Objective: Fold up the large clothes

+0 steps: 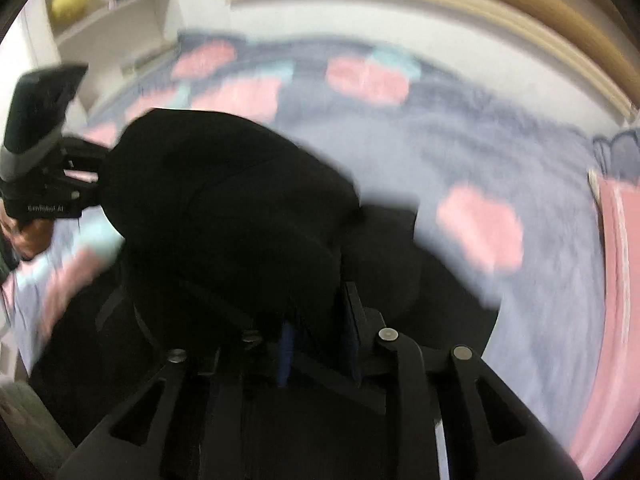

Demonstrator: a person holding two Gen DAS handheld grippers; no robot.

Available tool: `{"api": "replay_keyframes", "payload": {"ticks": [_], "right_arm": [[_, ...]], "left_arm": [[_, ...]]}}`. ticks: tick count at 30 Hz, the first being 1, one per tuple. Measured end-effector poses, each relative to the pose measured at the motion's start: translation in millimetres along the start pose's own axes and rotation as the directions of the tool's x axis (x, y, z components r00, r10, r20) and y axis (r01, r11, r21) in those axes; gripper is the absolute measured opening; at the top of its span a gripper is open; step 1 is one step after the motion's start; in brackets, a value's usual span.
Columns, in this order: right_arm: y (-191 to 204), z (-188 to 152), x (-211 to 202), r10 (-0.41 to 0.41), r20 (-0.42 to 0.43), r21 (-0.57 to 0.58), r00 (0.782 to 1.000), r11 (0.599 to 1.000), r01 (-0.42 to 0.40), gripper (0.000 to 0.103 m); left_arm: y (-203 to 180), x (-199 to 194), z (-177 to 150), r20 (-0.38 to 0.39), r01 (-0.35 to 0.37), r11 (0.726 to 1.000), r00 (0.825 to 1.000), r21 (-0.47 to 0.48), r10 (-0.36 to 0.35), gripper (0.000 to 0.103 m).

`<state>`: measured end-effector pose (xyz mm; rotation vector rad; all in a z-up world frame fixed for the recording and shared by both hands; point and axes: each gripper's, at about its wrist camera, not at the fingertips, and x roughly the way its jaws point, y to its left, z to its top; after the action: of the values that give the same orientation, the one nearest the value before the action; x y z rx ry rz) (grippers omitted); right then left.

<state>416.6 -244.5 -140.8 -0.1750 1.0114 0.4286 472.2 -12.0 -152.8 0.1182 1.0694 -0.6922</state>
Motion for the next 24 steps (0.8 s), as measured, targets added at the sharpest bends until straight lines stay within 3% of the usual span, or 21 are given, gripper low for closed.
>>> {"api": "replay_keyframes", "payload": {"ticks": [4,8,12,13,14,16,17,19,22,24], "right_arm": [[0,-46,9,0.017,-0.112,0.089,0.994,0.996,-0.007,0.026],[-17,-57,-21,0.015,-0.096,0.173,0.995,0.985,0.002,0.029],[-24,-27,-66,0.021,0.022,0.209,1.000,0.978,-0.025,0.033],[-23,-14,-74,0.036,0.059,0.212,0.998,0.976,-0.047,0.037],[-20,0,-81,0.056,0.098,0.214,0.994,0.974,-0.076,0.047],[-5,26,-88,0.089,0.160,0.216,0.983,0.969,-0.123,0.060],[1,38,-86,0.100,0.176,0.211,0.979,0.968,-0.137,0.060],[13,57,-71,0.075,0.155,0.210,0.985,0.972,-0.107,0.060],[26,65,-25,0.042,0.035,0.215,0.998,0.976,-0.049,0.060],[28,49,17,0.023,-0.085,0.196,0.996,0.981,-0.006,0.060]], "left_arm": [[-4,18,-48,-0.090,-0.010,0.995,0.996,-0.096,0.001,0.016],[-6,-16,-60,-0.034,0.046,0.987,0.998,-0.152,-0.052,0.019],[-3,-57,-44,0.044,0.081,0.984,0.996,-0.156,-0.075,0.026],[-2,-69,-36,0.084,0.097,0.982,0.993,-0.163,-0.084,0.031],[-3,-80,-32,0.122,0.119,0.978,0.988,-0.168,-0.099,0.034],[0,-98,-15,0.227,0.190,0.963,0.963,-0.192,-0.145,0.047],[4,-100,-6,0.266,0.227,0.949,0.950,-0.217,-0.166,0.048],[14,-90,7,0.286,0.287,0.917,0.936,-0.278,-0.206,0.048],[17,-51,16,0.210,0.278,0.901,0.953,-0.333,-0.217,0.048],[14,-12,7,0.094,0.273,0.887,0.962,-0.373,-0.257,0.048]]}}
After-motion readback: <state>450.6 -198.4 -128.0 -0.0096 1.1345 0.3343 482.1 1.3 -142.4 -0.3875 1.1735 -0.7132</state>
